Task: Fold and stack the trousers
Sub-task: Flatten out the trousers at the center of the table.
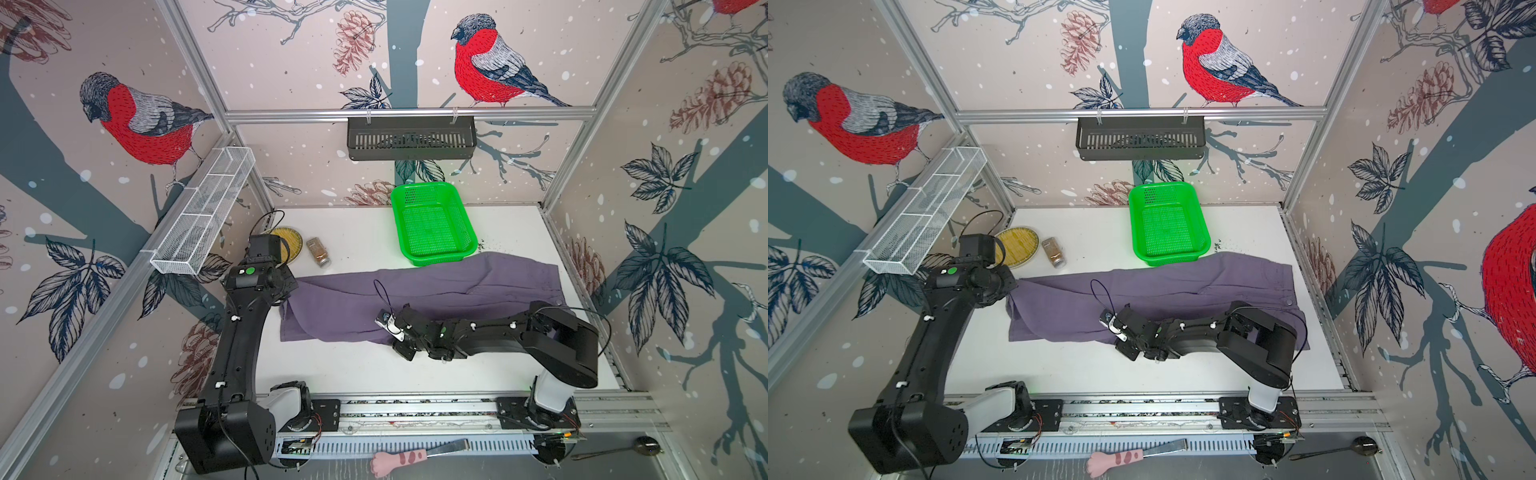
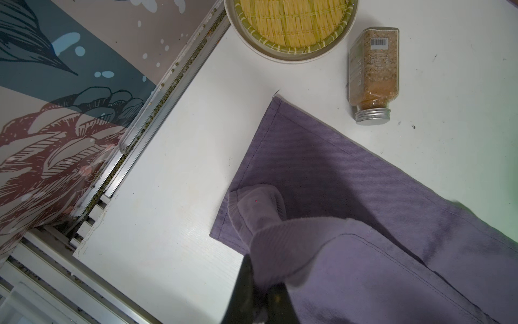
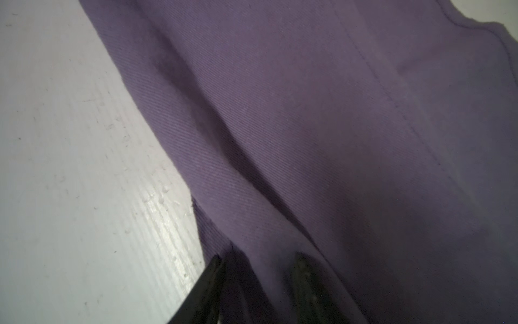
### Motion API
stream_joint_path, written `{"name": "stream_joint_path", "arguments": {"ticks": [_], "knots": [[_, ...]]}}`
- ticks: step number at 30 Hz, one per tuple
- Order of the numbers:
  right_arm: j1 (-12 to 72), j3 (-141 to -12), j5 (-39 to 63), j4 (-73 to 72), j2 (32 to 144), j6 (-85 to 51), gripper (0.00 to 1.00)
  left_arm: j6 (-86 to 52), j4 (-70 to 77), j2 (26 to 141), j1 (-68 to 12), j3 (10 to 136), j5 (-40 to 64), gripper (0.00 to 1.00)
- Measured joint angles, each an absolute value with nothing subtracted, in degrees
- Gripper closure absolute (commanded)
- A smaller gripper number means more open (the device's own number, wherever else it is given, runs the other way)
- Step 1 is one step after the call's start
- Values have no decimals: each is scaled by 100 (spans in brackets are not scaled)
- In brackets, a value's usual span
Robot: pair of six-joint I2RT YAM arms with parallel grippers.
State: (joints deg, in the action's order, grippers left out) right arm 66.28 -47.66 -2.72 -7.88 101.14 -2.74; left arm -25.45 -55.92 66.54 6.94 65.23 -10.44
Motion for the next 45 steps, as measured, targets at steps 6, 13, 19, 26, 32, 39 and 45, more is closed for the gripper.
{"name": "stream_joint_path", "arguments": {"ticks": [6,13,19,26,32,39,45], "knots": [[6630,-4733,-231,-943,10160,-259,87,-2510,-5551,6720,694,6427,-1000,100],[6632,-4668,-141,-757,9874,-261,94,-2506,-5459,6810,694,6423,-923,100],[6650,-4604,89,-639,9524,-283,95,-2504,-5450,6923,694,6475,-919,100],[6689,-4348,486,-423,8982,-303,95,-2418,-5474,7059,694,6777,-1002,100],[6687,-4091,1186,-84,8350,-346,95,-2403,-5662,7061,696,6875,-1389,100],[6869,-3791,1826,148,8103,-596,94,-2545,-5961,7113,696,6840,-1492,100],[7039,-3614,2137,104,8134,-749,94,-2810,-6278,6781,696,6392,-1389,100]]}}
